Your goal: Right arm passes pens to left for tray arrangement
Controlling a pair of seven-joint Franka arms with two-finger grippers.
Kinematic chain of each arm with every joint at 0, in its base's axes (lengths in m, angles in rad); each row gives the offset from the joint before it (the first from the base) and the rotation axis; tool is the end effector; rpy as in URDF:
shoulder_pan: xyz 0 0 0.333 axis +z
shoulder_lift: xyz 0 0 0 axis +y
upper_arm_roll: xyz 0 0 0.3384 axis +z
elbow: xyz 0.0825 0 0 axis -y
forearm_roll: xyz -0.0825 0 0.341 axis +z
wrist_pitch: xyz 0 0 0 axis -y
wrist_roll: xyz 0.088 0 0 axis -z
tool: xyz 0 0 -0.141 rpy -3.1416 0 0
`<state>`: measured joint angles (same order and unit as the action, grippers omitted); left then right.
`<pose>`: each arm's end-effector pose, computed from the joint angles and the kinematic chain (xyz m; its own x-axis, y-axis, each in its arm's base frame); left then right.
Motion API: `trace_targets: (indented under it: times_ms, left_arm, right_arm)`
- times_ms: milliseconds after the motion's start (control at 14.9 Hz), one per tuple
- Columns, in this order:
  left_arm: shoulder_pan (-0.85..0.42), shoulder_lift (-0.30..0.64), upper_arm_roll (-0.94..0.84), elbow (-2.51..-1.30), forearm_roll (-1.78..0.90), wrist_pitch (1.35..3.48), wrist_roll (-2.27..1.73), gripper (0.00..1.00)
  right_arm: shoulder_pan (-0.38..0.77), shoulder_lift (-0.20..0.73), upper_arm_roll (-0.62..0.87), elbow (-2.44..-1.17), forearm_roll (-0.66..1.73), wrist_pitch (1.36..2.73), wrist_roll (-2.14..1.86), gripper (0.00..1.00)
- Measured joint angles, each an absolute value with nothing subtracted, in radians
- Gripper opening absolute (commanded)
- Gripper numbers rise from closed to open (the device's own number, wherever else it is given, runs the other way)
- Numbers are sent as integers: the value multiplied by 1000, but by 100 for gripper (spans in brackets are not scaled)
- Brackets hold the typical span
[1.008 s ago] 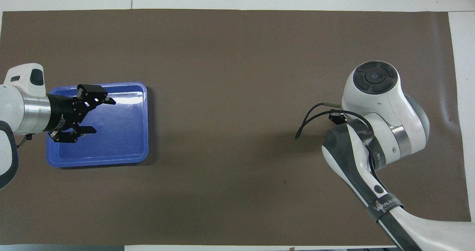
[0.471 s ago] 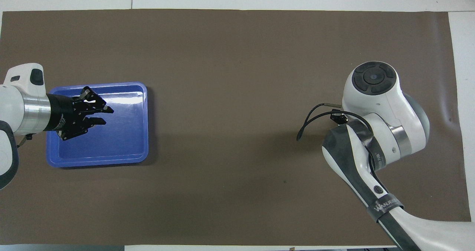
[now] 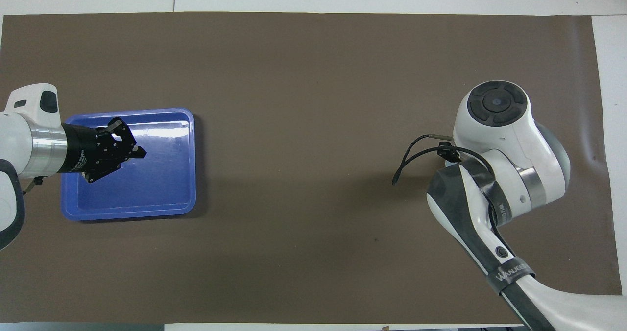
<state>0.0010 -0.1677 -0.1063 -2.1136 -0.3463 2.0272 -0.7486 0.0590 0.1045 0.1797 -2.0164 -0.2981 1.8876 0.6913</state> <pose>0.4677 -0.0817 0.5027 0.7130 0.6826 -0.1606 0.6977 -0.6679 0.2589 0.5000 0.0877 0.3997 0.9450 -0.3249 -0.0361 -0.2953 -0.8958 0.3321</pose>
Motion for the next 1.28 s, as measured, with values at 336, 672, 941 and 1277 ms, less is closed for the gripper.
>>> trace_targets:
  times_ms: [336,672,941,1277]
  left_arm:
    - [1,-168,-106,-2114,-346,2027,-749,53]
    - [1,-168,-106,-2114,-346,2028,-749,80]
    - [0,-167,-108,-2114,-346,2028,-749,100]
    - [-9,-167,-118,-2098,-348,2031,-765,100]
  right_arm:
    - [58,58,170,-1997,-296,1888,689,0]
    - [57,-39,123,-1978,-144,1852,647,0]
    - [56,-117,94,-1906,82,1776,637,0]
    - [56,-152,91,-1867,445,1766,641,0]
